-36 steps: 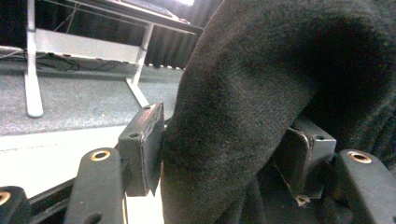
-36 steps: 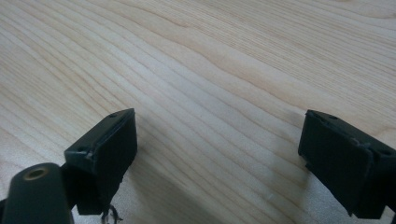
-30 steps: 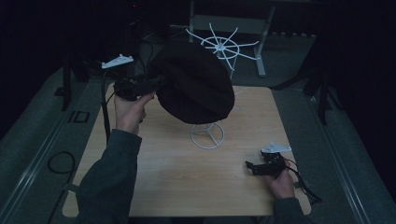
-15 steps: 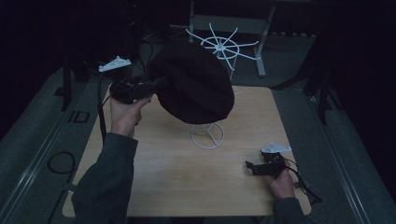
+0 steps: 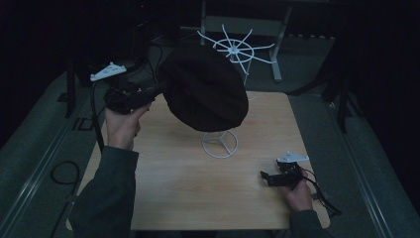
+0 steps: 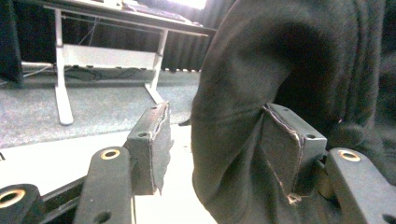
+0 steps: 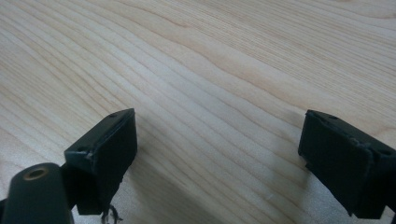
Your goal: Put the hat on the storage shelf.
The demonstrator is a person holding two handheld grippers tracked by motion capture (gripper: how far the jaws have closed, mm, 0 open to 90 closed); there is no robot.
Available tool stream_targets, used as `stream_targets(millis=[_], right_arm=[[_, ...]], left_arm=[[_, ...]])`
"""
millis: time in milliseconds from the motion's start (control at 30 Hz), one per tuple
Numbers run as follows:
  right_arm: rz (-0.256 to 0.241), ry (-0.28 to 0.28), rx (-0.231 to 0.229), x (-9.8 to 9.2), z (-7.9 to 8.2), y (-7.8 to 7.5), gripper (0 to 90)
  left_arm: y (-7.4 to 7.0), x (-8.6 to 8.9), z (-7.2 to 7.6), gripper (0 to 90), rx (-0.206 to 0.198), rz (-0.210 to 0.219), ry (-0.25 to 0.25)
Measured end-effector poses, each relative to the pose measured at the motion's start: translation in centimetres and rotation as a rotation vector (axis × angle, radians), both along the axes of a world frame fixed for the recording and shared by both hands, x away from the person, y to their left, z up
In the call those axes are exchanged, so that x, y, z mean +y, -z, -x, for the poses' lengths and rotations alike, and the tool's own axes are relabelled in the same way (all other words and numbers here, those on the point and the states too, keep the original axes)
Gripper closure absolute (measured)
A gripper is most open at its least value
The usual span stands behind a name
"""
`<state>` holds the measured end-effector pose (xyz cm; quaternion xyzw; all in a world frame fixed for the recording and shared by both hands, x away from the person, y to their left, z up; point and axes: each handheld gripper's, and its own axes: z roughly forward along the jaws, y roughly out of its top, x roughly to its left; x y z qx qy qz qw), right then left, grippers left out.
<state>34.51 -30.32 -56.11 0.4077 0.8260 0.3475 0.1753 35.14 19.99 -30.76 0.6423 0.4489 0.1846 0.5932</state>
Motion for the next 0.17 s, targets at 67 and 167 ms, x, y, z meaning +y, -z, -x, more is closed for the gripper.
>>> stream_targets(millis=[67,167], right_arm=[[0.000,0.001,0.001,0.00,0.01,-0.02,11.5],[0.000,0.000,0.000,-0.01,-0.01,-0.01,11.5]], left_arm=[[0.19,0.14,0.00,44.4,0.005,-0.020,-0.009],[0.26,0.37,0.08,44.2,0.002,-0.028,-0.007]])
